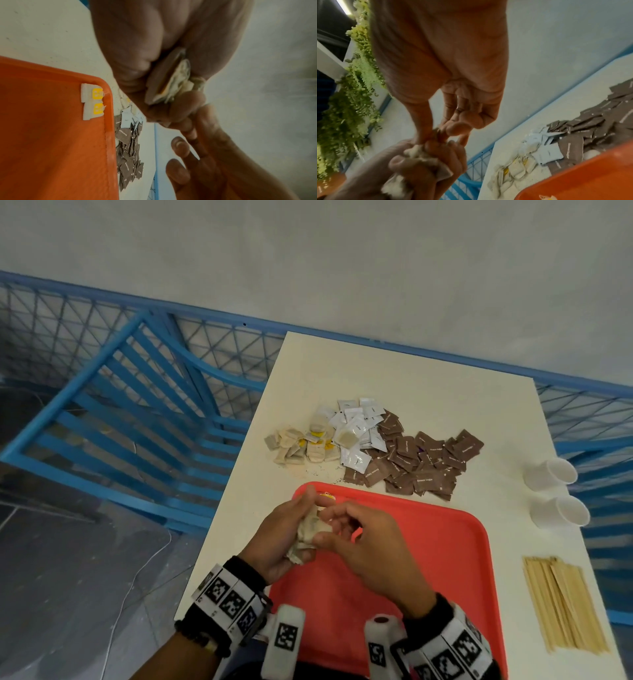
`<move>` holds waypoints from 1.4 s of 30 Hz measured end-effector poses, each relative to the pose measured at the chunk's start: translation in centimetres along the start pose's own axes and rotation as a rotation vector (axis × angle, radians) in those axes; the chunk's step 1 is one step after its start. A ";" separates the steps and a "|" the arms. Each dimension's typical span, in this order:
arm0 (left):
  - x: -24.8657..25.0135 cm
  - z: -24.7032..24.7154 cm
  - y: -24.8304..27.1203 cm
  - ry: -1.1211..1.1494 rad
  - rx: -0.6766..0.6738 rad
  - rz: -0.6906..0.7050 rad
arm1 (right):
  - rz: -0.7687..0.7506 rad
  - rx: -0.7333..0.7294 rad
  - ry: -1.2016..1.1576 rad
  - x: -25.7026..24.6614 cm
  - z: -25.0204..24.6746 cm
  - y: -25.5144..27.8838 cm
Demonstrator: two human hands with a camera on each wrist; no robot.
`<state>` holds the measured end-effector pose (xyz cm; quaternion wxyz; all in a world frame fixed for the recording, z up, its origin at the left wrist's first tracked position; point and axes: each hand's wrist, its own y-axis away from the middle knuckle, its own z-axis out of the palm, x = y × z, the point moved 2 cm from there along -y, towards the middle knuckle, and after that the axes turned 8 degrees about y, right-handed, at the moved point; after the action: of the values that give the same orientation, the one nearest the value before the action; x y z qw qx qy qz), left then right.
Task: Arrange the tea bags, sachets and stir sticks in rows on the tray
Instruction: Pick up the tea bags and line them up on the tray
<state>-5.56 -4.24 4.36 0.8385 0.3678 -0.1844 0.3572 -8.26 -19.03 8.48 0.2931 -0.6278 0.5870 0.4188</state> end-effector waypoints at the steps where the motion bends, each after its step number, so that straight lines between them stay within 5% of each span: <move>1: 0.0 0.2 0.1 -0.034 -0.003 0.026 | 0.018 0.007 -0.035 0.1 -0.1 0.2; 10: 1.4 2.1 0.9 -0.023 -0.014 0.103 | 0.107 0.139 -0.516 -0.4 -4.3 -0.3; 19: 3.8 5.2 1.5 -0.359 0.025 0.296 | -0.145 0.273 -0.146 -1.6 -4.8 -0.1; 29: 3.3 5.6 1.4 -0.168 0.056 0.266 | 0.021 0.193 -0.369 -2.3 -4.8 0.2; 31: 2.8 4.7 1.1 -0.333 0.197 0.378 | 0.175 0.208 -0.406 -1.4 -4.9 -0.1; 33: 2.8 3.6 1.0 -0.752 0.359 0.627 | 0.305 0.226 -0.422 -0.5 -4.8 -0.2; 36: 2.2 3.7 1.5 -1.156 0.170 0.918 | 0.388 0.222 -0.391 -0.1 -4.5 -0.1; 42: 2.2 4.5 1.2 -1.301 0.036 1.157 | 0.473 0.165 -0.454 -1.0 -4.1 -0.1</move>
<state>-5.16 -5.98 9.22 0.2476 0.3606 -0.7792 0.4489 -7.42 -22.06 11.33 0.3608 -0.3389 0.6682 0.5555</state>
